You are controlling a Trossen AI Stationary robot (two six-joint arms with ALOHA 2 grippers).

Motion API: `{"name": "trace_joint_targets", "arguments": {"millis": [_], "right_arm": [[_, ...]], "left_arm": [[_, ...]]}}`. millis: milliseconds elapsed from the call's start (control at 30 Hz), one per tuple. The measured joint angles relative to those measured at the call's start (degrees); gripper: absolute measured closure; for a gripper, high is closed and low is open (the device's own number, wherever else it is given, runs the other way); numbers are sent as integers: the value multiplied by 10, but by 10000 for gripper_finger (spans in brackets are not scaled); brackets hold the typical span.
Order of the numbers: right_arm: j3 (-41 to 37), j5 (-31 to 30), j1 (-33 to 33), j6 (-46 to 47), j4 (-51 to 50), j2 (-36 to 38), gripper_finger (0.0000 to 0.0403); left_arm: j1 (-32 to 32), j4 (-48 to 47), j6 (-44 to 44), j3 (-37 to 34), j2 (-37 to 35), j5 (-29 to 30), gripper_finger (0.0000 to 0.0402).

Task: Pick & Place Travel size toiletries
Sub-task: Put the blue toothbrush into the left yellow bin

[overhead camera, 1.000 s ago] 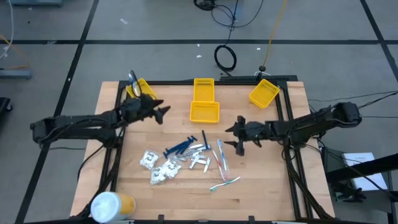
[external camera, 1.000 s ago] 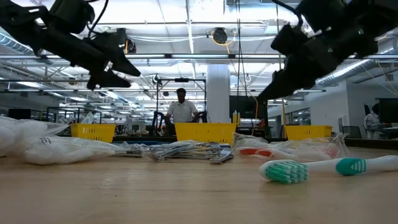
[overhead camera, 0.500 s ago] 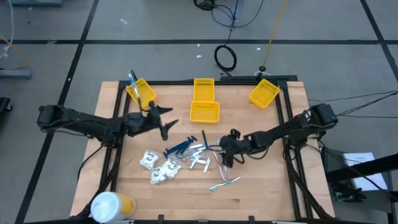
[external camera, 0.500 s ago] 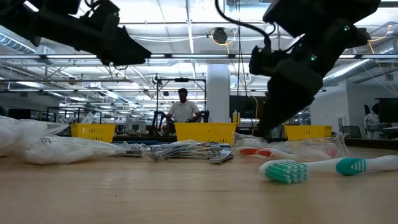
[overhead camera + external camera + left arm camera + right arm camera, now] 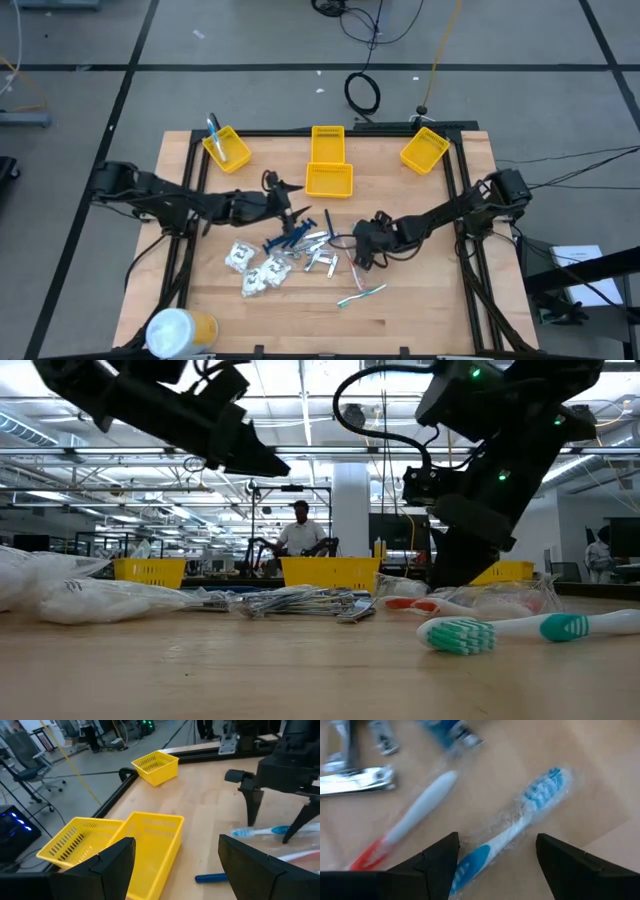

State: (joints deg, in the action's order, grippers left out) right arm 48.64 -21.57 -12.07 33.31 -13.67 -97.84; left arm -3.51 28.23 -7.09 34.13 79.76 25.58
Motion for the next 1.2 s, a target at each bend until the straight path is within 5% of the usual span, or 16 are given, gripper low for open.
{"name": "trace_joint_targets", "arguments": {"millis": [267,533,667,967,1200], "right_arm": [[-2,-16,27,-292,63,1,151],[-4,-142,-7,-371,47,33,151],[-3,-157,-32,-304,41,73,151],[-18,-129,-44,3,-113,125,151],[-111,-81,-36,78,-8,125,151]], "left_arm": [[20,-1,-3,34,28,-1,121],[23,8,-21,39,28,-5,121],[27,6,-14,39,28,-5,121],[28,2,3,39,28,-6,121],[29,3,-4,39,28,-6,121]]}}
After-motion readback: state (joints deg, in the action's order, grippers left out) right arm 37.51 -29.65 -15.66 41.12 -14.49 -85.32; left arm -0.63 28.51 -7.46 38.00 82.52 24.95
